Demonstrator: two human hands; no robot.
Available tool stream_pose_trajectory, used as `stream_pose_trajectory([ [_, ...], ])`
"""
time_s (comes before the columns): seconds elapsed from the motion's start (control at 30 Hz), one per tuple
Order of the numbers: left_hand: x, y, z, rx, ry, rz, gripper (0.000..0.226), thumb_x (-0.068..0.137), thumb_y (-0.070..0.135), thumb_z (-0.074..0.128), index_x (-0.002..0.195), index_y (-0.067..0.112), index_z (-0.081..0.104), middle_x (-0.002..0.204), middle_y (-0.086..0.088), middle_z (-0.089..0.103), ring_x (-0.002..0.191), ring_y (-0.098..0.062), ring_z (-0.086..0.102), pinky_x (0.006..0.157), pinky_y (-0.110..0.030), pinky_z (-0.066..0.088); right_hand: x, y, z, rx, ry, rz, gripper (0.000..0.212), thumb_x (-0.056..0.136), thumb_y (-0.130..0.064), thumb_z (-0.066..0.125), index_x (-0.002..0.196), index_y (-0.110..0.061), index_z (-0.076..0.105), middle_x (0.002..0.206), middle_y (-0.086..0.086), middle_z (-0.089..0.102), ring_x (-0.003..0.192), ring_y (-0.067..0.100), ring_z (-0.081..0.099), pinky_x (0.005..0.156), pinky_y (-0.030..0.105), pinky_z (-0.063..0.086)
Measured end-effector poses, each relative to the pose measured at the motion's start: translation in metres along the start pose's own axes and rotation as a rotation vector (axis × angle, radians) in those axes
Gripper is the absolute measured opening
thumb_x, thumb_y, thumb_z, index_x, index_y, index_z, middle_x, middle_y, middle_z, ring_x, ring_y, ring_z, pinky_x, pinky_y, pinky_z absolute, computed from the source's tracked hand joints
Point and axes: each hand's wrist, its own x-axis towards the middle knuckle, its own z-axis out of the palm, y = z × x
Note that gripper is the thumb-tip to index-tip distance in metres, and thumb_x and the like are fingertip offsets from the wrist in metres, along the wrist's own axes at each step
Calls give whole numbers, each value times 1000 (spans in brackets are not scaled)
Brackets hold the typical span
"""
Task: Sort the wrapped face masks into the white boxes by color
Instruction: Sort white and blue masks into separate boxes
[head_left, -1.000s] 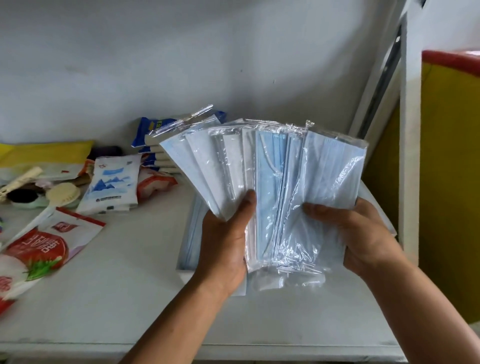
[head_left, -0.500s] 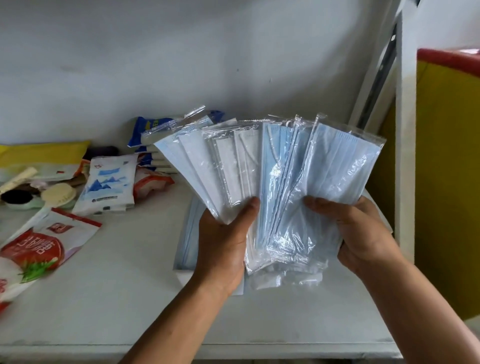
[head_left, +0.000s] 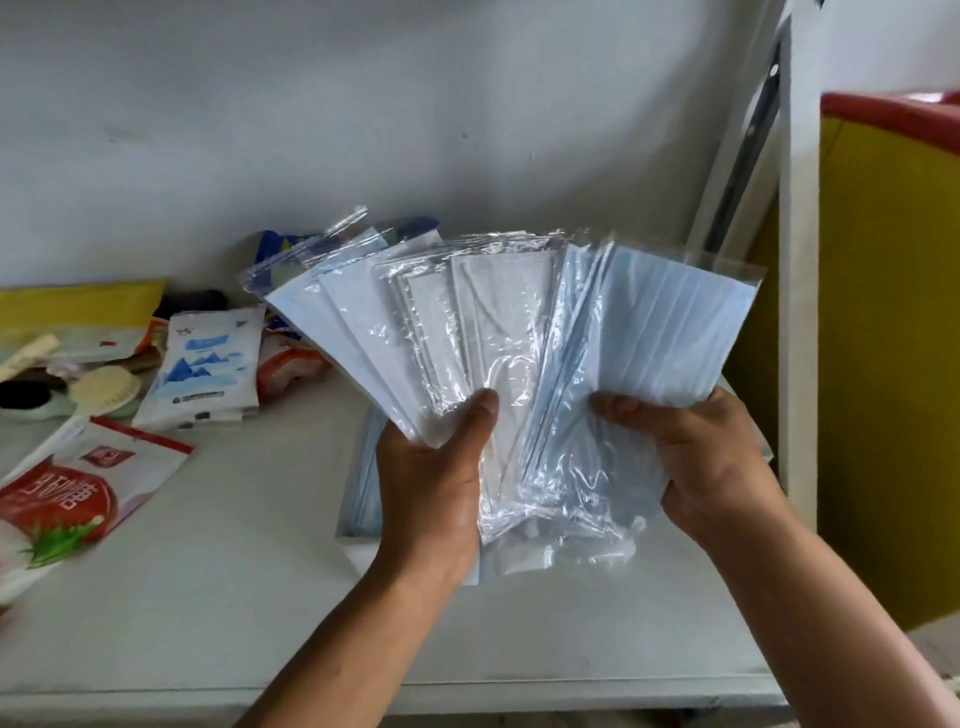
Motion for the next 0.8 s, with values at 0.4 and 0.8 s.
stream_pose_trajectory([
  [0.4,-8,-3,1,103,-82,40,22,73,8,79,93,15,76,90,-4,79,88,-20,75,84,-41,58,-9,7,6,-114,-45,-131,30,62,-11,82,91,-7,74,89,14,77,87,36,74,82,59,58],
  [0.8,13,13,-9,2,111,53,28,81,-3,75,107,5,70,92,-2,76,89,-20,71,99,-56,51,11,-70,-42,-415,422,-419,31,75,-15,84,95,-26,63,95,-15,70,87,4,70,81,33,61],
])
